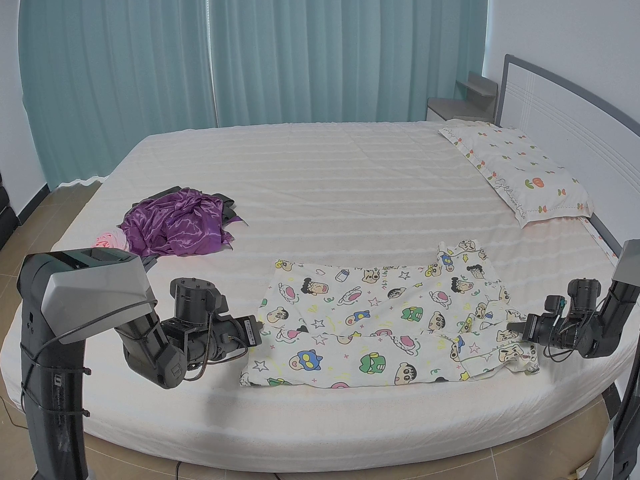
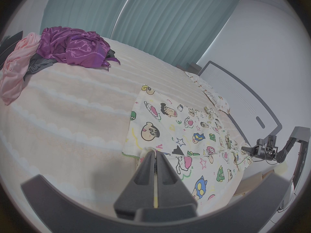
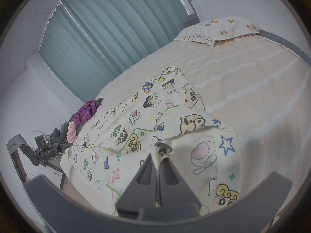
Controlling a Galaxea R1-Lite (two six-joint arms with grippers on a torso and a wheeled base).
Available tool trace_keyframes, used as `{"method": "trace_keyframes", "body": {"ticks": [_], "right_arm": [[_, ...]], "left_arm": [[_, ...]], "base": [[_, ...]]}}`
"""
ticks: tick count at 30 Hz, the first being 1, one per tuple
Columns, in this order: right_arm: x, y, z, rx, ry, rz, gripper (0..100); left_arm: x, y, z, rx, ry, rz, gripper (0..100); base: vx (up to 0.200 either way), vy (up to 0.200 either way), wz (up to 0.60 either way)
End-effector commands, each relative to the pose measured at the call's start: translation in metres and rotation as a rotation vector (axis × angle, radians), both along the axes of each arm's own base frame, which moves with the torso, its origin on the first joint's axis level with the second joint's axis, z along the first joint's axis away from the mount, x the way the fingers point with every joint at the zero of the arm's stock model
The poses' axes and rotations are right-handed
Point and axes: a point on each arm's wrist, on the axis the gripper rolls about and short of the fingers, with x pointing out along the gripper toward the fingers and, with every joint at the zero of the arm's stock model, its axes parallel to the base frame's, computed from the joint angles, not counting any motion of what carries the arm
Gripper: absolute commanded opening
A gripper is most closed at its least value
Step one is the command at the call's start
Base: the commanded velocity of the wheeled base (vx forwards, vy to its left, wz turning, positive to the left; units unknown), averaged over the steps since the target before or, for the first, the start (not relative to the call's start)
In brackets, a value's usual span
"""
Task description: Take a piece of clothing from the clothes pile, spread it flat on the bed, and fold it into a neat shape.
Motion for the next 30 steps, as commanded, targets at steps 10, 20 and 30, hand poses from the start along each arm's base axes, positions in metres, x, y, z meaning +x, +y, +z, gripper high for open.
{"method": "trace_keyframes", "body": {"ticks": [10, 20, 30], "right_arm": [[-0.003, 0.001, 0.011, -0.016, -0.019, -0.018, 100], [-0.014, -0.014, 0.069, 0.002, -0.133, -0.174, 100], [-0.018, -0.012, 0.084, -0.020, -0.165, -0.197, 100]], "left_arm": [[0.010, 0.001, -0.024, 0.018, 0.040, 0.032, 100], [-0.008, 0.016, 0.014, -0.012, 0.015, 0.098, 100], [-0.021, 0.017, 0.023, -0.021, 0.023, 0.121, 100]], "base": [[0.000, 0.000, 0.00], [0.000, 0.000, 0.00], [0.000, 0.000, 0.00]]}}
